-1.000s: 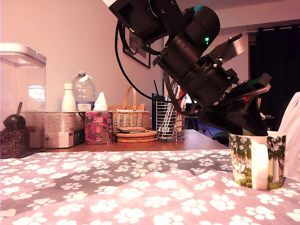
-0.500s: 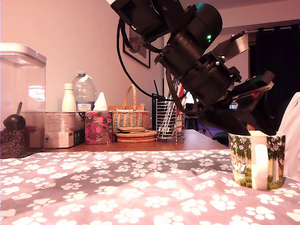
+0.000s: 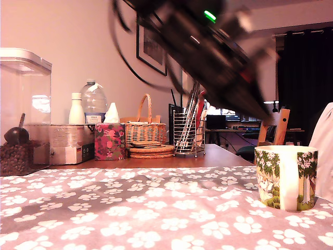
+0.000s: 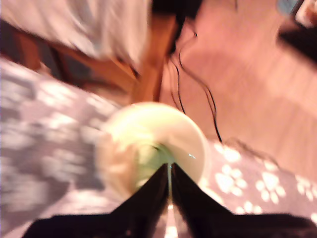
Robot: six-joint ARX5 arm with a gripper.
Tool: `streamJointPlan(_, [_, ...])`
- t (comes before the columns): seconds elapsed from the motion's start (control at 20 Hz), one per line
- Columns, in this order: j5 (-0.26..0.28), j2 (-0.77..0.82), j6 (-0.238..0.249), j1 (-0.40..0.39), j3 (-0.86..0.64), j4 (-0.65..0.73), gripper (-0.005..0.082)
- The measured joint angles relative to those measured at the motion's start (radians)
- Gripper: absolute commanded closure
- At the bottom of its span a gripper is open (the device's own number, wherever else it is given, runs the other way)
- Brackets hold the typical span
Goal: Pick up the coffee capsules on the table and drop them inside the coffee cup
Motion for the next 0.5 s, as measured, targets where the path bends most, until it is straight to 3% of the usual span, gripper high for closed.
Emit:
streamJointPlan(0.25, [0.007, -0.046, 0.002, 0.087, -0.075, 0.04, 0.079])
streamJointPlan(0.5, [0.007, -0.051, 0.0, 0.099, -0.219, 0.093, 0.079])
